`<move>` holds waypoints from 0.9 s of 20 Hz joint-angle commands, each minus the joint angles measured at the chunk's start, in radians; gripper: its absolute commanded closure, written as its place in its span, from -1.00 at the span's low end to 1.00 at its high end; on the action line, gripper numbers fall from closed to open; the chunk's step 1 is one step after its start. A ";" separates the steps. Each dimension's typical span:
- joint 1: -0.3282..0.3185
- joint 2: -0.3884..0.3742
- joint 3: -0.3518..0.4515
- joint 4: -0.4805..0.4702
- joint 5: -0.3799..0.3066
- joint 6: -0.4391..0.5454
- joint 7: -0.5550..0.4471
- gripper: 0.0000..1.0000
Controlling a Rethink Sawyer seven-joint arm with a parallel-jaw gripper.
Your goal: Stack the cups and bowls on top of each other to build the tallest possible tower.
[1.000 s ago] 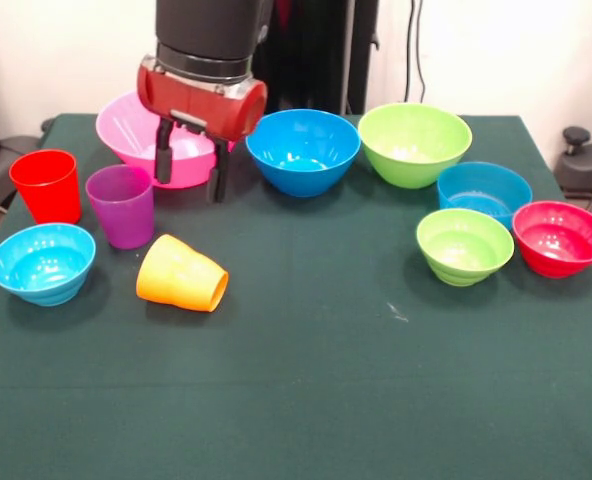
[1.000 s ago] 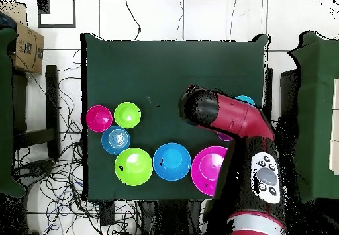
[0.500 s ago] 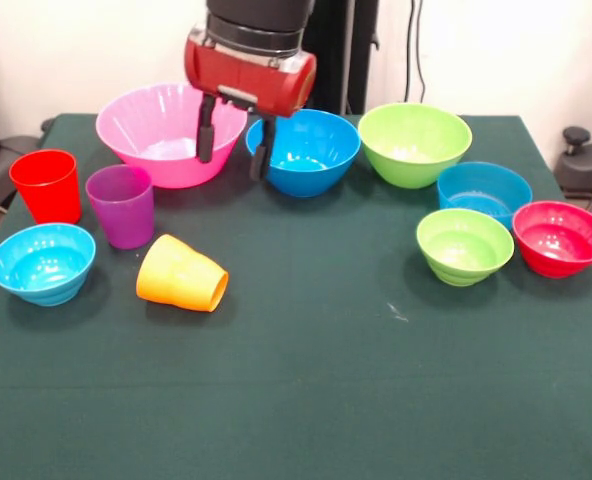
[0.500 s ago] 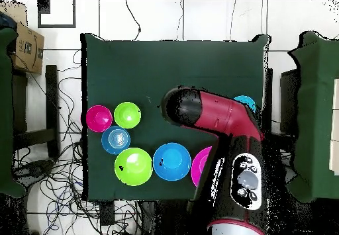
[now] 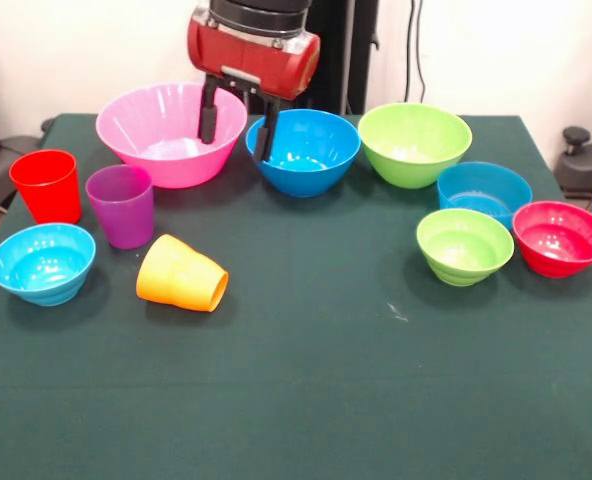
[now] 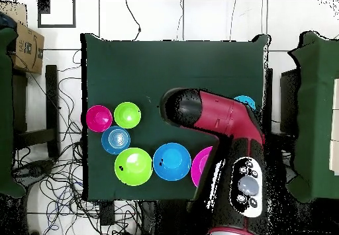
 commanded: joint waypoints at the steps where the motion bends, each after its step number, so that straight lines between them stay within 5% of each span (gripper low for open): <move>1: -0.060 -0.007 0.056 0.056 -0.062 0.062 -0.036 -1.00; 8: -0.151 -0.004 0.097 0.007 -0.098 0.096 -0.149 -1.00; 18: -0.215 0.074 0.177 0.005 -0.156 -0.032 -0.141 -1.00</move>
